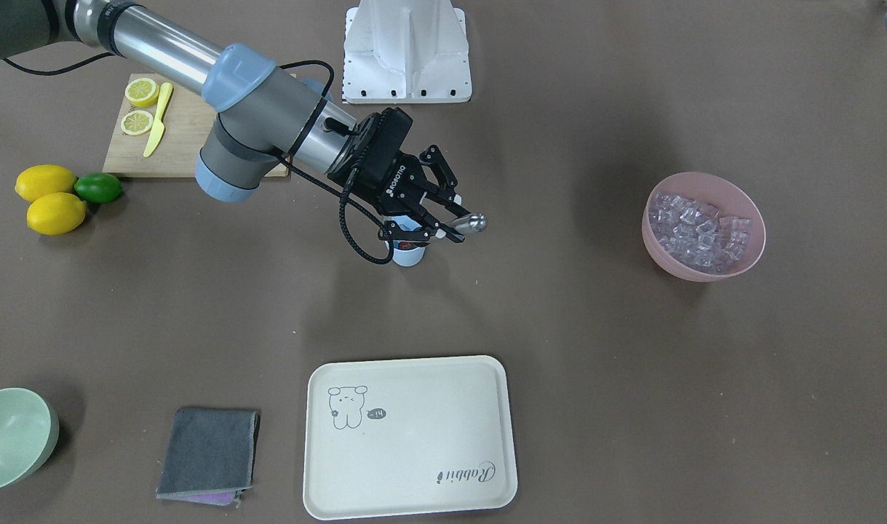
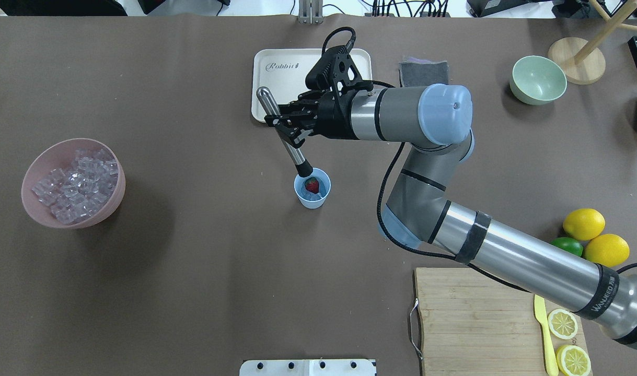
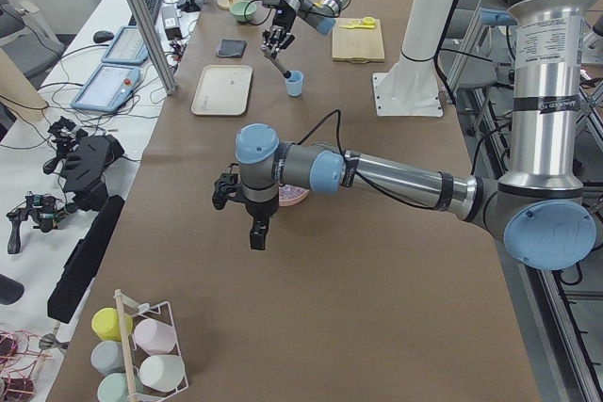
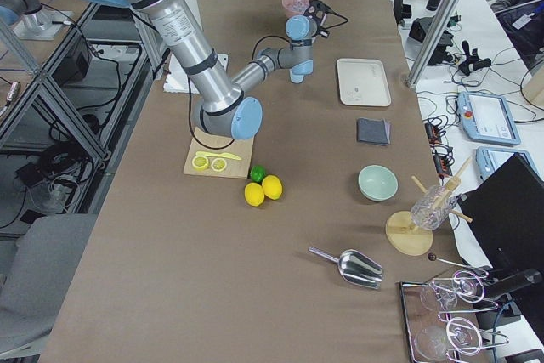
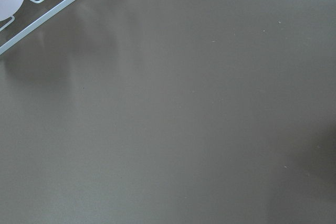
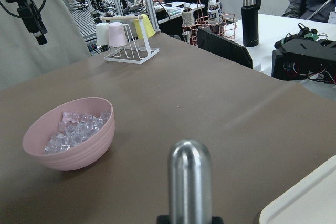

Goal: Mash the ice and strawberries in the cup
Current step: 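Push the pestle down into the cup repeatedly with the right gripper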

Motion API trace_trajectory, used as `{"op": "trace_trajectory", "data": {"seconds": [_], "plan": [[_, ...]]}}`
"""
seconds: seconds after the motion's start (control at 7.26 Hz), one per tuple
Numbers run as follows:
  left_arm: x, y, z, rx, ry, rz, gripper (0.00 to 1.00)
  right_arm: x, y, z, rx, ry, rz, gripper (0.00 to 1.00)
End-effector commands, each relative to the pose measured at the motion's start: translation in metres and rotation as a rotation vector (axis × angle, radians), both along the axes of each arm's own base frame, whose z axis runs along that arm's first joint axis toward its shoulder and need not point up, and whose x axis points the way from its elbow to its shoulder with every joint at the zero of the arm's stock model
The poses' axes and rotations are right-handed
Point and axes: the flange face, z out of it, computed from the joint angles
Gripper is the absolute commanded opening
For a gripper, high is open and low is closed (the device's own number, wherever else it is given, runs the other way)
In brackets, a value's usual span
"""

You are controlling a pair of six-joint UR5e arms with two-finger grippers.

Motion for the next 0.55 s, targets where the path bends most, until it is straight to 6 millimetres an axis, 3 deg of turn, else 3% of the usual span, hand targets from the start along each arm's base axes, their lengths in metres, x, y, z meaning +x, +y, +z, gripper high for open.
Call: {"op": "trace_trajectory", "data": {"seconds": [0.0, 0.41], "plan": [[0.0, 0.0, 0.0, 0.002, 0.0, 0.0, 0.98, -0.002, 0.016, 0.021, -0.002, 0.009, -0.019, 0.0], [0.0, 0.0, 0.001, 0.0, 0.0, 0.0, 0.98, -0.023, 0.034, 0.028, -0.007, 0.0, 0.005, 0.0]]}}
